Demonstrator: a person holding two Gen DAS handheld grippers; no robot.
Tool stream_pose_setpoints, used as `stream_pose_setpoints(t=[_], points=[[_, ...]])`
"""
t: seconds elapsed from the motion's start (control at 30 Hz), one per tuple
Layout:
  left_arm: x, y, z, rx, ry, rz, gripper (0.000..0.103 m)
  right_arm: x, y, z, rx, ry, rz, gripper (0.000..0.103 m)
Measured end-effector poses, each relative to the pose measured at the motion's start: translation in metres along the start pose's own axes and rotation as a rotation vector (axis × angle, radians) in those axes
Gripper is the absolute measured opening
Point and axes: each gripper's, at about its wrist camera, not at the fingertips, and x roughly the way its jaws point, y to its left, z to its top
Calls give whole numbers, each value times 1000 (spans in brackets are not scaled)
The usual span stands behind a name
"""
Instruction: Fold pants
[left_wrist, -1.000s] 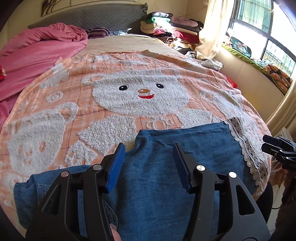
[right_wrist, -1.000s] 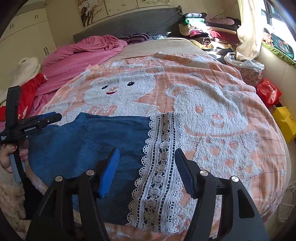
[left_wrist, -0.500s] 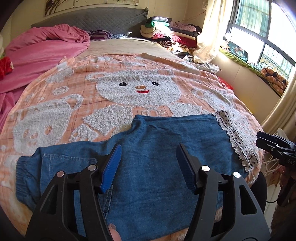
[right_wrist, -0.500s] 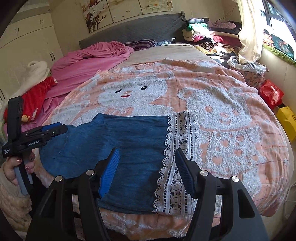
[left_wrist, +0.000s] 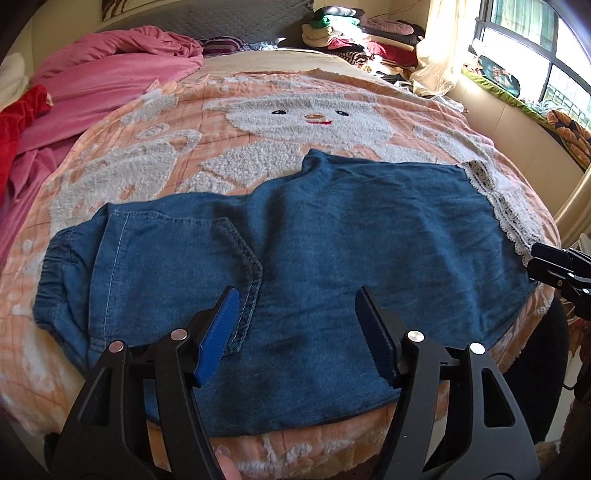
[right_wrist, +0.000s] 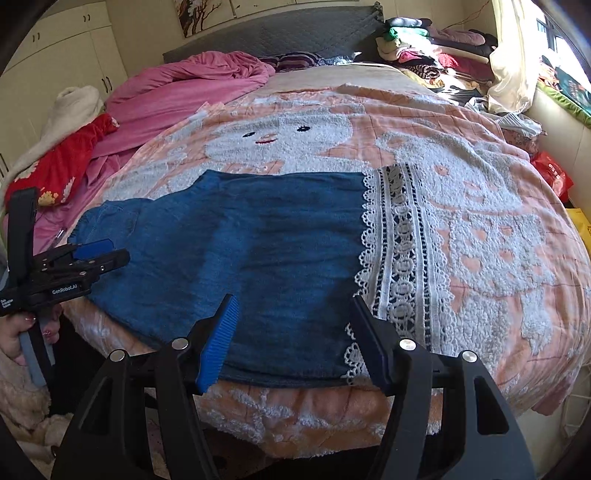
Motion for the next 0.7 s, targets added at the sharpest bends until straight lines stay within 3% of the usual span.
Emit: stream_pose_setpoints(t=[0.17,0.47,0.7], points=[[12,17,-17,-46,68,21,59,9,-16,-17,20,65,-80,61],[2,20,-22,-57,56,2,59,5,-21,-27,37,57,-75,61],[-17,20,-12,-75,16,-14,59,-19,-22,-19,115,-7,-7,61]])
